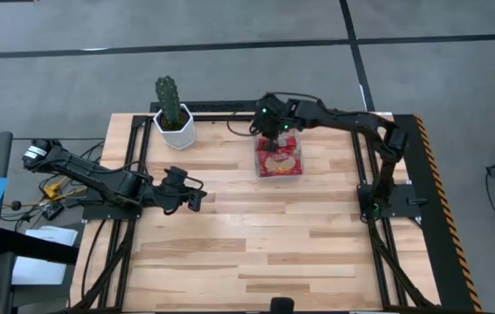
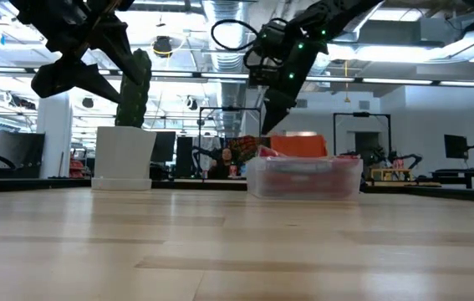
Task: Sort popcorn bags into baskets
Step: Return to Home Position
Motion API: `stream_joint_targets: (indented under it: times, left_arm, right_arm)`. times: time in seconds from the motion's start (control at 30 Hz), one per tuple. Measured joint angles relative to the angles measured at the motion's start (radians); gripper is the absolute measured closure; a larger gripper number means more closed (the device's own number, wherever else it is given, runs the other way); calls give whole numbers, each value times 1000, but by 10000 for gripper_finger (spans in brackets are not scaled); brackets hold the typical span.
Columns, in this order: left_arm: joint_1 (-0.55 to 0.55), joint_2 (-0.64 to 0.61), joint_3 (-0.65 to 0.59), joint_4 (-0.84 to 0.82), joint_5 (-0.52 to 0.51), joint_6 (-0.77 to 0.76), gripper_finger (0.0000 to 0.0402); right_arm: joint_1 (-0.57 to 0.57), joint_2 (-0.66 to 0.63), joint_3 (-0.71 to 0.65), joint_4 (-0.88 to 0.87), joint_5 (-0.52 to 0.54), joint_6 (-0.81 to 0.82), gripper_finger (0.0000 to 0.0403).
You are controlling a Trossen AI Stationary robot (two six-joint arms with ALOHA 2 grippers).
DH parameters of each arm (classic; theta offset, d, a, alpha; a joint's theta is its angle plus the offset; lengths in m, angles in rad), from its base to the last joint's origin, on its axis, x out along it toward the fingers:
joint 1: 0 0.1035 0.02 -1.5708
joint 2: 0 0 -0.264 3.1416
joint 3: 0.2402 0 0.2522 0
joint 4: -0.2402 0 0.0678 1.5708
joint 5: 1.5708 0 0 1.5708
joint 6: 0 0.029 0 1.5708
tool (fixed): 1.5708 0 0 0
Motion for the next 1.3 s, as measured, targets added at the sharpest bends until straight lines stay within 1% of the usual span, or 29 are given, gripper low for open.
stream_joint_targets:
  times: [0.07,0.13,0.23,0.27,0.33,0.43,0.5,0.53,0.57,0.63,0.73,0.8,0.87,0.97,1.07,1.13,1.2,1.23,1.27,1.3]
  left_arm:
    - [0,0,0,1,-25,0,217]
    - [0,-3,0,13,-78,10,217]
    - [1,-27,16,60,-122,54,217]
    - [1,-34,29,82,-135,88,217]
    - [1,-50,58,99,-137,205,217]
    - [13,-87,131,72,-117,444,217]
    - [28,-122,192,7,-128,589,217]
    - [36,-140,221,-25,-143,612,216]
    - [42,-158,248,-48,-163,630,216]
    - [49,-207,272,-47,-213,733,216]
    - [49,-339,239,-9,-251,837,216]
    - [49,-445,182,48,-227,883,216]
    - [49,-558,106,77,-164,899,216]
    - [49,-715,-18,108,-56,869,216]
    - [49,-836,-135,118,31,832,216]
    - [49,-905,-213,155,73,806,216]
    - [49,-965,-287,198,104,786,217]
    - [49,-992,-320,222,123,779,216]
    - [49,-1014,-350,237,143,769,216]
    - [48,-1015,-378,264,157,753,217]
  right_arm:
    - [-8,-29,25,-42,-35,23,317]
    - [-8,-82,56,-58,-88,49,317]
    - [-16,-217,98,-109,-155,75,317]
    - [-17,-268,109,-121,-161,78,317]
    - [-17,-381,123,-174,-159,78,317]
    - [-17,-558,128,-284,-158,43,317]
    - [-18,-670,128,-395,-160,32,316]
    - [-20,-722,126,-433,-162,50,316]
    - [-26,-772,122,-437,-168,84,316]
    - [-36,-880,85,-380,-185,169,316]
    - [-49,-1059,-16,-334,-181,267,316]
    - [-53,-1193,-96,-330,-164,329,316]
    - [-57,-1333,-192,-323,-163,405,316]
    - [-58,-1517,-356,-255,-158,521,316]
    - [-58,-1689,-527,-170,-159,619,316]
    - [-61,-1789,-658,-107,-163,687,316]
    - [-75,-1846,-789,-29,-204,762,316]
    - [-83,-1842,-850,27,-250,795,316]
    - [-87,-1837,-894,44,-295,822,316]
    - [-88,-1825,-948,88,-321,838,316]
